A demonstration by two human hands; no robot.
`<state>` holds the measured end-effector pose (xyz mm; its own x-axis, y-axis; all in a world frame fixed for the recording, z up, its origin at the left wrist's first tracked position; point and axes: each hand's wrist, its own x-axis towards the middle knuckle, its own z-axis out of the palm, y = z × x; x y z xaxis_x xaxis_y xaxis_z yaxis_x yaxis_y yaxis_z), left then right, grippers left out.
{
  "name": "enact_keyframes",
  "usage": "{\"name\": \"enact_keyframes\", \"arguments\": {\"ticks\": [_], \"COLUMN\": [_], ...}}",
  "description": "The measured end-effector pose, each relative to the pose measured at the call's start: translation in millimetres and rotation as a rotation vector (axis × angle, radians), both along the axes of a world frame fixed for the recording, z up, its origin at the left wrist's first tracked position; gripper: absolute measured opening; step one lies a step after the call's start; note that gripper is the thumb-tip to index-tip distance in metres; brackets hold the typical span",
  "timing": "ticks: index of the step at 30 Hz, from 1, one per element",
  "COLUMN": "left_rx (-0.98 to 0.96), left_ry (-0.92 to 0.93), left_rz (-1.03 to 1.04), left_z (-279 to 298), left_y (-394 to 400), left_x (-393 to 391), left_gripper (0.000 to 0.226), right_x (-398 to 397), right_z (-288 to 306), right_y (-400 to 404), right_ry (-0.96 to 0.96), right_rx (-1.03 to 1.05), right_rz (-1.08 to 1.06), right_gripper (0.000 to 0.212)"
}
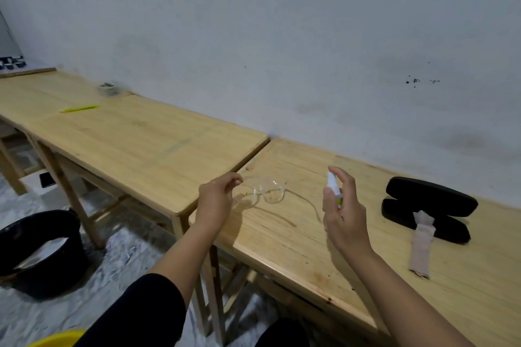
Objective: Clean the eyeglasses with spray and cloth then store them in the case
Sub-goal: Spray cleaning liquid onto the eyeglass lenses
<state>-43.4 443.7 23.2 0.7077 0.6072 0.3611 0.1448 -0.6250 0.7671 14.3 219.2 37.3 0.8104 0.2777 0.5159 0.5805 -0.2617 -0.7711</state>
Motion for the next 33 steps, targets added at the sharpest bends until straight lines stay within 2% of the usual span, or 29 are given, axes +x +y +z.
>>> {"name": "enact_keyframes", "arguments": {"ticks": [4,9,18,25,33], "left_rx": [-0.188,-0.302,-0.27,-0.238,-0.227], "left_ry": [-0.102,-0.195,-0.252,-0.262,-0.265], "left_rz": [0.06,0.046,-0.054,-0.087,-0.113], "left_z": [11.6,20.7,32.9,37.6,39.9], "left_y": [-8.0,-12.5,-30.6,-38.0,-53.4], "left_x": [4.6,7.0,10.1,13.3,18.8], "left_gripper": [0.023,0.023,0.024,0.02,0.02], "right_x": [-15.5,-11.2,11.5,14.7,3.4], "right_z": [-7.6,-16.6,-8.7,-4.1,4.9], "right_y": [-5.1,13.5,18.7,16.5,31.6], "right_ry": [-0.125,-0.106,-0.022,-0.004,-0.092], "right_rx": [-0.039,-0.248,-0.381,-0.371,-0.367], "right_rz": [0.005,-0.008,-0.104,-0.153,-0.033], "right_gripper": [0.036,0.036,0.034,0.029,0.035]}}
